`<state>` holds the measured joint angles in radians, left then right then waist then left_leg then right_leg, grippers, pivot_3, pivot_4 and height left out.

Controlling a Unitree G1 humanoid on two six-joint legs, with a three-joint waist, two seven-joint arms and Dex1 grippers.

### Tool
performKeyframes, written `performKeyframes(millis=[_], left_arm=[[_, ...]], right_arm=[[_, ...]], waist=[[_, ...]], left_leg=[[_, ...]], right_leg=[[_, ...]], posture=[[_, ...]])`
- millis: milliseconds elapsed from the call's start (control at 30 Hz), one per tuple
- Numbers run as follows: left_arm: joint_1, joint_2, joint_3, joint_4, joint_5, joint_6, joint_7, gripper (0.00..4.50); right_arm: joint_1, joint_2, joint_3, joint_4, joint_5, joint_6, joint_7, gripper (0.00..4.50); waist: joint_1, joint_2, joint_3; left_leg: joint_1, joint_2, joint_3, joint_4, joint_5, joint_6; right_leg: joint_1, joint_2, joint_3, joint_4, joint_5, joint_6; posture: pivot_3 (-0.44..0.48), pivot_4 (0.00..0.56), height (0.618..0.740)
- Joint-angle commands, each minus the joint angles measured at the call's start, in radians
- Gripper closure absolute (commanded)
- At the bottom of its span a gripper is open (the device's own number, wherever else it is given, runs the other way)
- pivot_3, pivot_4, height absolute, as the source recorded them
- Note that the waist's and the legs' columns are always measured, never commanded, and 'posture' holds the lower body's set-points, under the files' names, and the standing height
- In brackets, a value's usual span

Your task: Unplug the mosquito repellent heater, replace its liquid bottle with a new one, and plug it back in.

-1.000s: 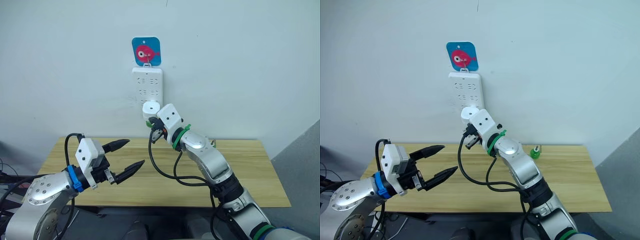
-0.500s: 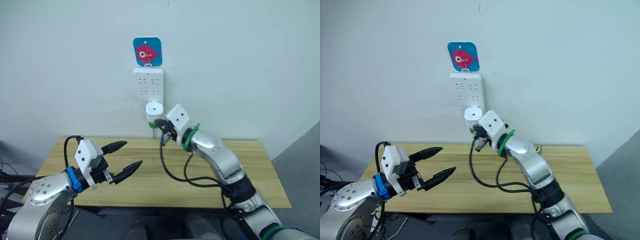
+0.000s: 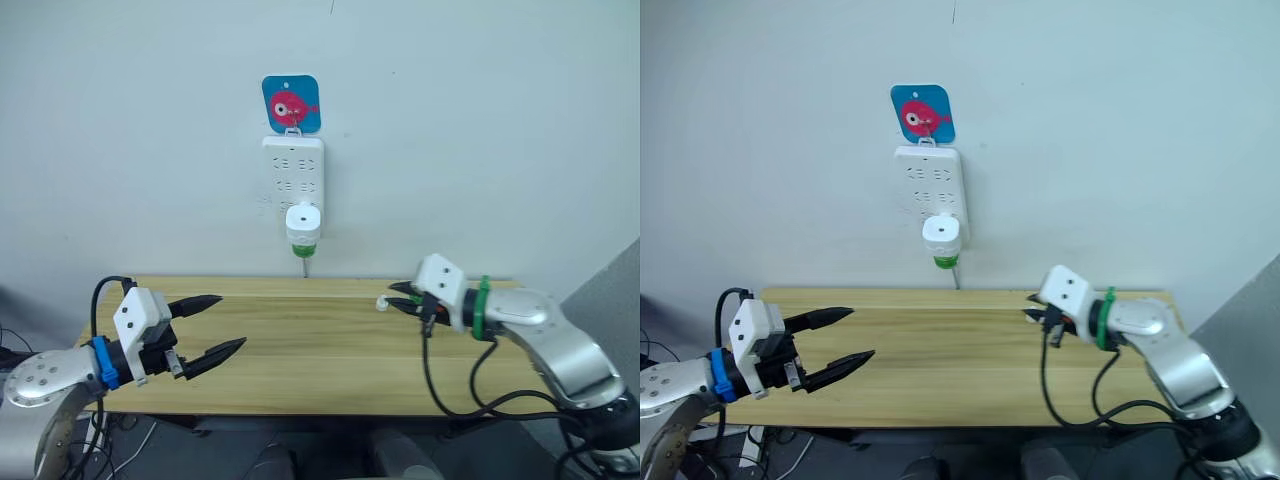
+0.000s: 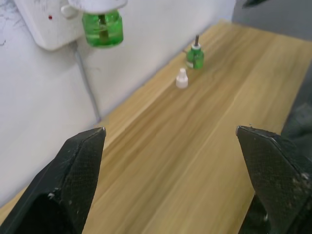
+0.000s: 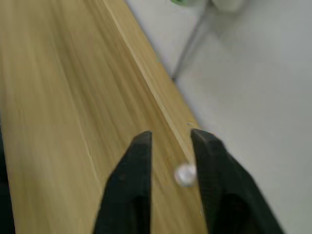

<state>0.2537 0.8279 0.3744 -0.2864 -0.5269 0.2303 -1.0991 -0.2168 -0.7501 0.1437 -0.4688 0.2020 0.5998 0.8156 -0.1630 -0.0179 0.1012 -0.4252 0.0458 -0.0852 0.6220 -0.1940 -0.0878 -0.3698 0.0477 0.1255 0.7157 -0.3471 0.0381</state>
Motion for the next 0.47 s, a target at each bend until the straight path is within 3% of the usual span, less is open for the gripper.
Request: performKeyframes(millis=[33, 167, 333, 467], left_arm=[[0.003, 0.074, 0.017, -0.007, 0.0, 0.001, -0.08, 0.0], [-0.006, 0.13, 0.003, -0.016, 0.019, 0.06, -0.072, 0.0], [-0.007, 0.142, -0.001, -0.02, 0.11, 0.072, 0.012, 0.0], [0.007, 0.129, 0.008, 0.005, 0.128, 0.051, 0.009, 0.0]], right_arm=[[0.071, -0.095, -0.115, -0.052, 0.03, -0.086, 0.082, 1.99], [0.166, -0.203, -0.167, 0.018, -0.037, -0.259, 0.135, 0.64], [0.207, -0.235, -0.236, 0.094, -0.003, -0.332, 0.175, 0.64], [0.21, -0.235, -0.25, 0.141, -0.003, -0.364, 0.2, 0.64]], waist=[[-0.001, -0.001, -0.001], [-0.002, -0.001, -0.003], [-0.01, -0.002, -0.004], [-0.01, -0.003, -0.005]], left_leg=[[0.0, 0.0, 0.0, 0.0, 0.0, 0.0], [0.0, 0.0, 0.001, 0.0, 0.0, 0.0], [0.003, 0.001, 0.003, 0.001, 0.0, 0.0], [0.006, 0.001, 0.004, 0.001, 0.0, 0.0]], right_leg=[[0.0, 0.0, 0.0, 0.0, 0.0, 0.0], [0.0, 0.0, 0.0, 0.0, 0.0, 0.0], [0.002, 0.0, 0.002, 0.0, 0.0, 0.0], [0.004, -0.001, 0.002, 0.001, 0.0, 0.0]], posture=[[-0.094, 0.001, 0.74], [-0.097, 0.0, 0.74], [-0.089, 0.0, 0.74], [-0.081, 0.0, 0.74]])
